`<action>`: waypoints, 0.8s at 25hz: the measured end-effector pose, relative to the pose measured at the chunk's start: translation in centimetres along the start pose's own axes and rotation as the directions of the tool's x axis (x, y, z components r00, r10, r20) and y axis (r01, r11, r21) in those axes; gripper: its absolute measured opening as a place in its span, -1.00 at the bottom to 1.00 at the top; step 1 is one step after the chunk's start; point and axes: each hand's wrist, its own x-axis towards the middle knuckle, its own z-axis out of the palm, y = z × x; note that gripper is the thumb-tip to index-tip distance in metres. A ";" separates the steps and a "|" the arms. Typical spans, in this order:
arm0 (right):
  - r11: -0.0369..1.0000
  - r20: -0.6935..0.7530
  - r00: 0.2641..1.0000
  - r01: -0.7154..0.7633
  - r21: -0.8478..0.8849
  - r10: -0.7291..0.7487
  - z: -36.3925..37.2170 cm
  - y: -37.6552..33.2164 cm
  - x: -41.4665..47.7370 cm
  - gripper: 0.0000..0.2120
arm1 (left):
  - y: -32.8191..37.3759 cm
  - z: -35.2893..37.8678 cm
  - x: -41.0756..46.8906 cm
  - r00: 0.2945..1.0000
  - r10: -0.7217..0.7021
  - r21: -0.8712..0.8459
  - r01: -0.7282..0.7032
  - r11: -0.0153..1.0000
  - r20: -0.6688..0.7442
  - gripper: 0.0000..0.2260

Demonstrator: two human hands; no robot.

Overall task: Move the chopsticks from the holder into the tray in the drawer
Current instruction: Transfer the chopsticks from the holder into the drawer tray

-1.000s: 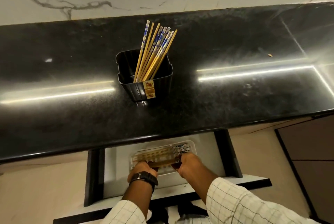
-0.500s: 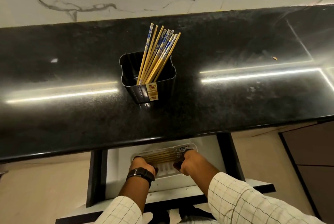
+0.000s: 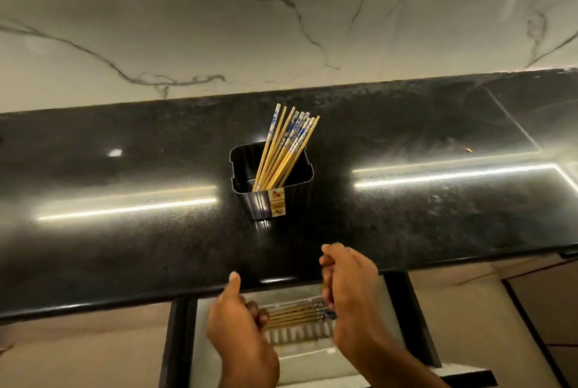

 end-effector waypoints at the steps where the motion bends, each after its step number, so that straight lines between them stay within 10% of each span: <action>1: 0.992 0.028 0.992 0.124 0.009 -0.124 0.5 -1.6 -0.9 -0.76 | 1.0 0.2 -1.2 0.996 0.077 -0.040 -0.074 0.996 0.054 -0.77; 7: 0.758 0.014 0.765 0.641 -0.120 -0.644 5.4 -10.4 1.3 -0.96 | 6.7 3.9 -6.2 0.760 0.471 -0.103 -0.480 0.871 0.448 -0.80; 13: 0.846 -0.042 0.894 0.405 -0.346 -0.445 9.9 -14.0 11.6 -0.73 | 8.9 9.2 -5.4 0.687 0.475 -0.071 -0.528 0.846 0.550 -0.79; 20: 0.757 -0.064 0.853 0.423 -0.498 -0.519 10.0 -14.6 12.5 -0.84 | 7.7 9.2 -3.1 0.745 0.413 -0.029 -0.469 0.883 0.524 -0.85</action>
